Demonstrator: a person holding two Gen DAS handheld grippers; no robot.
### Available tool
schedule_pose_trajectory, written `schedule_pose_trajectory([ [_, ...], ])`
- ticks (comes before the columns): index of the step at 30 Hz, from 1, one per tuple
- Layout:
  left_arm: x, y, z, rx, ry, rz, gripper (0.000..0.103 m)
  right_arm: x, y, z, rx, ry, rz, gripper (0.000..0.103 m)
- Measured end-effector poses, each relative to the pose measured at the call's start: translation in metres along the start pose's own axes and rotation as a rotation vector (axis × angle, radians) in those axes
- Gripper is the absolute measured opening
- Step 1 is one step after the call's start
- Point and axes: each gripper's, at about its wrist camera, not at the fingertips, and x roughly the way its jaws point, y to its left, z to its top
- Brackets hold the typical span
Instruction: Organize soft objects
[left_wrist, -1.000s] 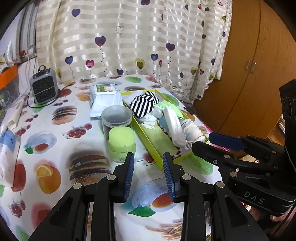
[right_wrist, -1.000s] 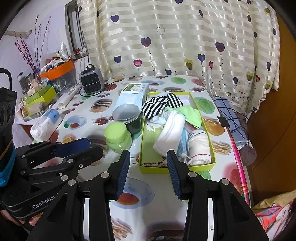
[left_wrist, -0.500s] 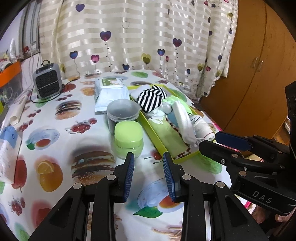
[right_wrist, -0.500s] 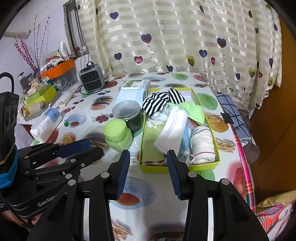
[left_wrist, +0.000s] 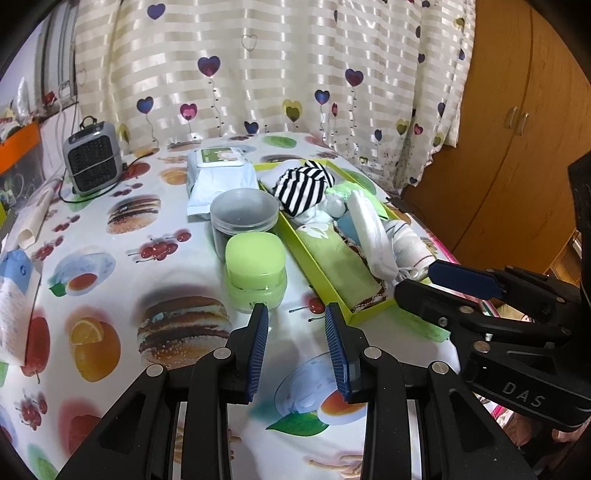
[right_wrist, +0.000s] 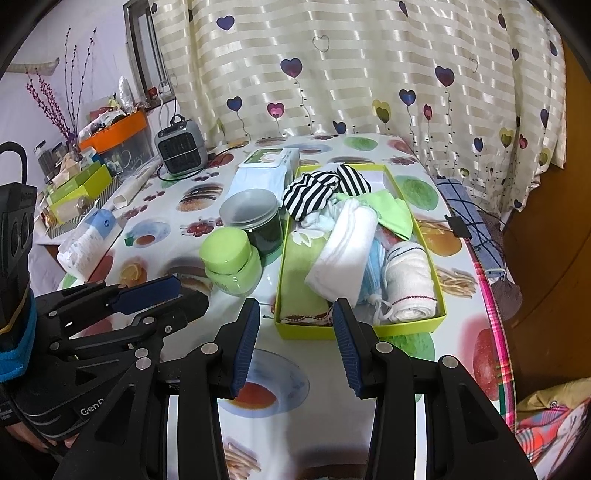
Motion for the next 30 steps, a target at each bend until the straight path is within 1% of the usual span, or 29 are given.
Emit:
schedule_pose_trajectory([
  [3,0.0006,-0.0007,-0.0016,0.007,-0.003,-0.002,0.030,0.0016,-0.0001,-0.0005,0.001,0.004,0.001,0.042],
  [7,0.0015,-0.0008,-0.0032,0.014,-0.003,0.024,0.030,0.0019,0.0003,-0.0008,0.001,0.004,0.000,0.042],
  [23,0.0030,-0.0005,-0.0048,-0.002,0.007,0.018,0.030,0.0053,-0.0001,-0.0027,0.001,0.010,0.002,0.042],
  [26,0.0029,-0.0012,-0.0049,0.003,0.006,0.033,0.030,0.0054,-0.0001,-0.0027,0.001,0.009,0.002,0.042],
  [30,0.0031,-0.0012,-0.0050,0.001,0.007,0.031,0.030,0.0054,-0.0002,-0.0027,0.001,0.010,0.003,0.042],
])
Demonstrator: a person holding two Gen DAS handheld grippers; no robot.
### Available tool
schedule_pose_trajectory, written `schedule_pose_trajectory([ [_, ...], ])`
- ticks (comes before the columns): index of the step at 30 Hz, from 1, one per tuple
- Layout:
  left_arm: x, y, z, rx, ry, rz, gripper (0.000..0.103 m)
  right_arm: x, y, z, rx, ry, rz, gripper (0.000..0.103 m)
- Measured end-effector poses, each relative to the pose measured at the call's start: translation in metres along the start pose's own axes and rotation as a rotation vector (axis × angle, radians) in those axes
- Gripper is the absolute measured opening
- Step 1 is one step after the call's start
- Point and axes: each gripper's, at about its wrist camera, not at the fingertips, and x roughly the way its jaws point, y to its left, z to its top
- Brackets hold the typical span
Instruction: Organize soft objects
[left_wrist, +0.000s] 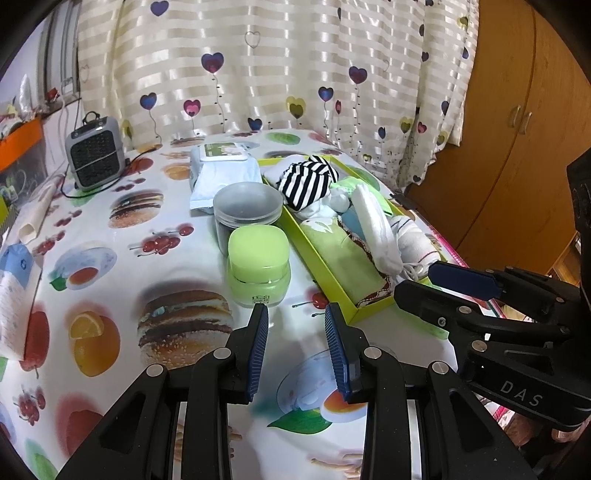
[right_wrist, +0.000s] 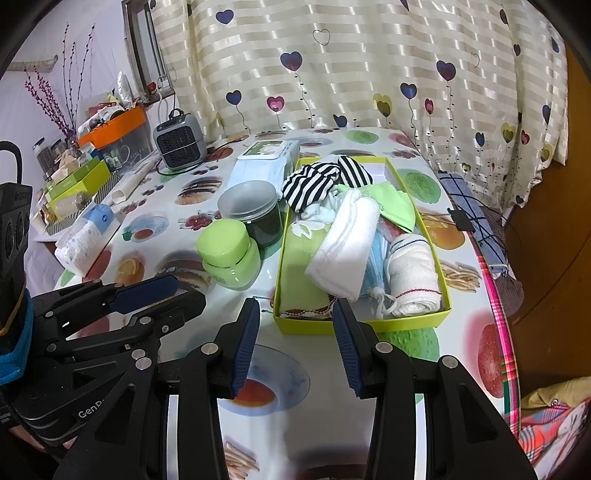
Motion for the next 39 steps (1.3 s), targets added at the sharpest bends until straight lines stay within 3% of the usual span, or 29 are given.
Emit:
schedule_pose_trajectory([
  [39,0.0028,-0.0004,-0.0027,-0.004,0.012,-0.002,0.030,0.0006,0.0018,0.0000,-0.003,0.000,-0.001,0.042],
])
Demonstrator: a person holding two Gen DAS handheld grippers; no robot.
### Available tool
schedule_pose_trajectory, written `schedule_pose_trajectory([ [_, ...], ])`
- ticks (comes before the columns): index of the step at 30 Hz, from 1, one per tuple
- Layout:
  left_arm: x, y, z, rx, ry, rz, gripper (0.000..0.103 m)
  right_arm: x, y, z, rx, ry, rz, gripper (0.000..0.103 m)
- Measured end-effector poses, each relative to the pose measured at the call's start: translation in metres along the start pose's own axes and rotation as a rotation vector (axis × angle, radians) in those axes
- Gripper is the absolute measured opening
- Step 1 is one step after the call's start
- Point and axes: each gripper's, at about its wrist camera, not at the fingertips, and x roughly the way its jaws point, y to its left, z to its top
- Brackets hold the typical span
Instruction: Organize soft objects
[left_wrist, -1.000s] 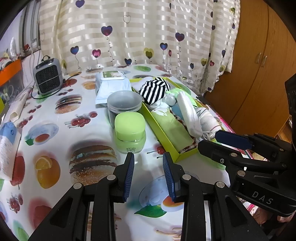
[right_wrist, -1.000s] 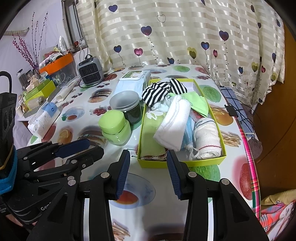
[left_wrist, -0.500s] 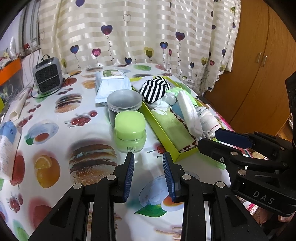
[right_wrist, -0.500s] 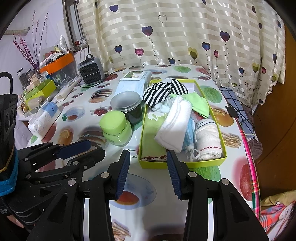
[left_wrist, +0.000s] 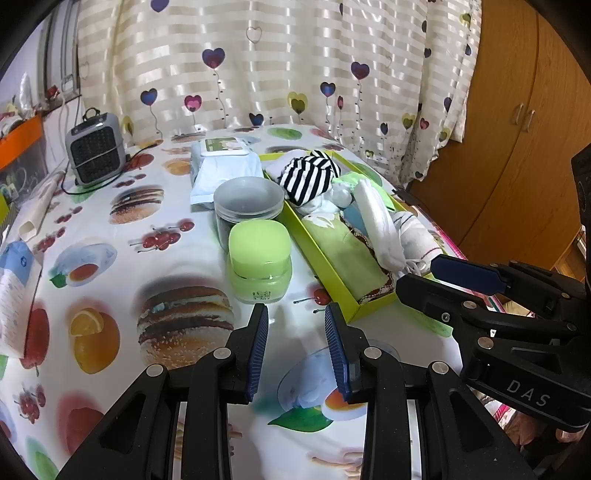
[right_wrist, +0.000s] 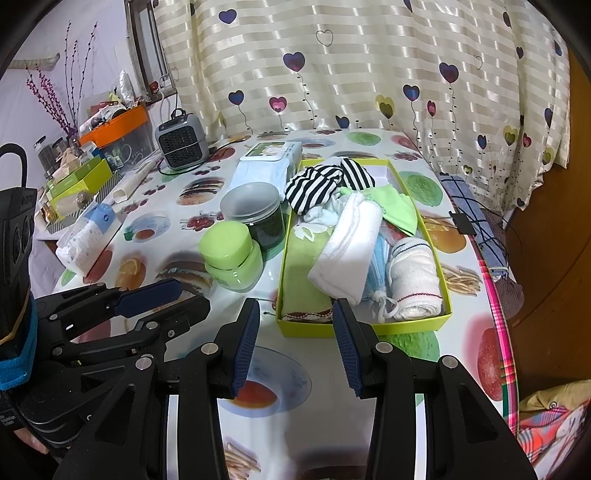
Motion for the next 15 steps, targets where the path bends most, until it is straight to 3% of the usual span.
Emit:
schedule_pose_trajectory([
  [15,0.0026,-0.0007,-0.0018,0.009,0.010,0.011,0.030,0.0017,-0.0004,-0.0018,0.001,0.002,-0.001,0.042],
])
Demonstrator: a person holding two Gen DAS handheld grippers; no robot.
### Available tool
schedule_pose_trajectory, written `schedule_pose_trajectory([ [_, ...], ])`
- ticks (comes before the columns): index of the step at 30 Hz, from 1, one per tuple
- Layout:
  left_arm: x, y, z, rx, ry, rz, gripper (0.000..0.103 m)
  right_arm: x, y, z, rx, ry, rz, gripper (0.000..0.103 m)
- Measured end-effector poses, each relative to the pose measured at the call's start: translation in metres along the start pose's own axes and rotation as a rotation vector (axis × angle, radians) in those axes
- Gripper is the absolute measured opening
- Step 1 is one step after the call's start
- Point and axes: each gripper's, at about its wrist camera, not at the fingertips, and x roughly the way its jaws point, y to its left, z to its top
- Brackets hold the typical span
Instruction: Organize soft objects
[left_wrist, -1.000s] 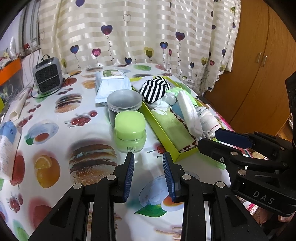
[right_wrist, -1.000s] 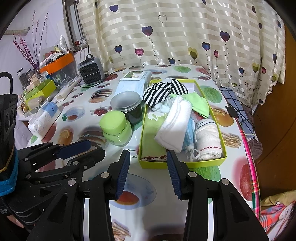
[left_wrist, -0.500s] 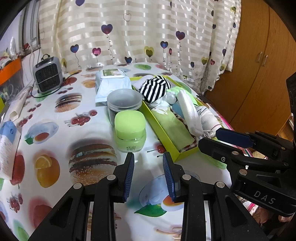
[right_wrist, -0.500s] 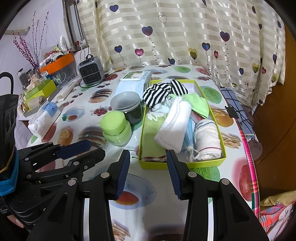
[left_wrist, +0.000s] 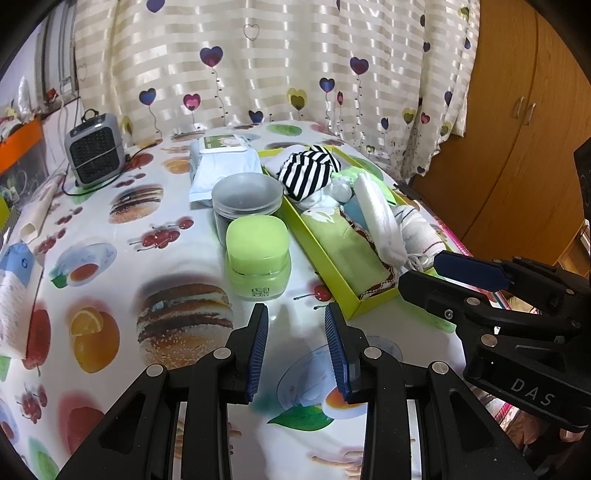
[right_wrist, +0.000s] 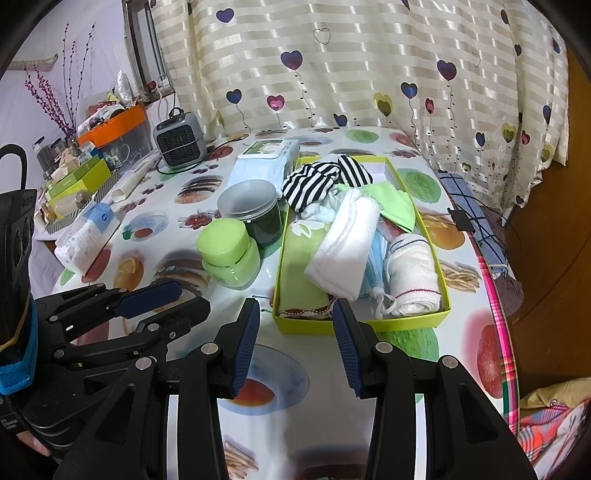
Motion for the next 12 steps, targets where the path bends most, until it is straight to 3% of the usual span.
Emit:
schedule_pose_trajectory([
  [12,-0.0017,-0.0037,-0.0004,0.015,-0.009,-0.003,0.030,-0.0001,-0.0027,0.0002,0.001,-0.001,0.001,0.042],
])
